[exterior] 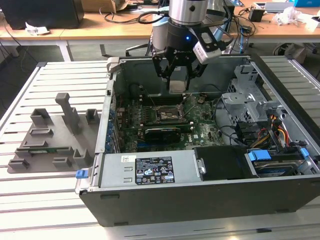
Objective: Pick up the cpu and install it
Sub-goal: 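Place the cpu into insertion slot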
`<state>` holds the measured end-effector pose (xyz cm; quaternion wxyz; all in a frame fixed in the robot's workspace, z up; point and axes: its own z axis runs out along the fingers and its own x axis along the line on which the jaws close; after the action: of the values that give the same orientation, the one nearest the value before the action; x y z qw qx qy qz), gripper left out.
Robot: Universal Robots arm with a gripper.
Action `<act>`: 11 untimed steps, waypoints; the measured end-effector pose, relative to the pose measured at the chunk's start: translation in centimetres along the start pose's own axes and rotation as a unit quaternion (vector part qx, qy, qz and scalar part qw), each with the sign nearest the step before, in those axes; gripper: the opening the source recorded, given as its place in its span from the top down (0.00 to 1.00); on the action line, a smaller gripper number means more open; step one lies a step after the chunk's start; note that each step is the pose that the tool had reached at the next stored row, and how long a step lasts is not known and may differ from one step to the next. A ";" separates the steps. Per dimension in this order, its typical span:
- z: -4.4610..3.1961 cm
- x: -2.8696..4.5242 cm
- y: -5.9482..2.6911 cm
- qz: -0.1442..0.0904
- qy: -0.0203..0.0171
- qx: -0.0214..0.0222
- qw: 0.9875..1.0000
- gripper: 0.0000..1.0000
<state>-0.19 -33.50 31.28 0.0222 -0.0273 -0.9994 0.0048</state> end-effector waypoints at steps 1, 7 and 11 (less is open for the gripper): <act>0.01 0.00 0.00 0.030 0.000 -0.001 1.000 0.45; 0.01 0.00 0.00 0.067 0.001 -0.003 0.998 0.45; 0.01 0.00 0.00 0.082 0.001 -0.004 0.997 0.45</act>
<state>-0.19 -33.50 31.26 0.0225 -0.1096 -0.9937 0.0030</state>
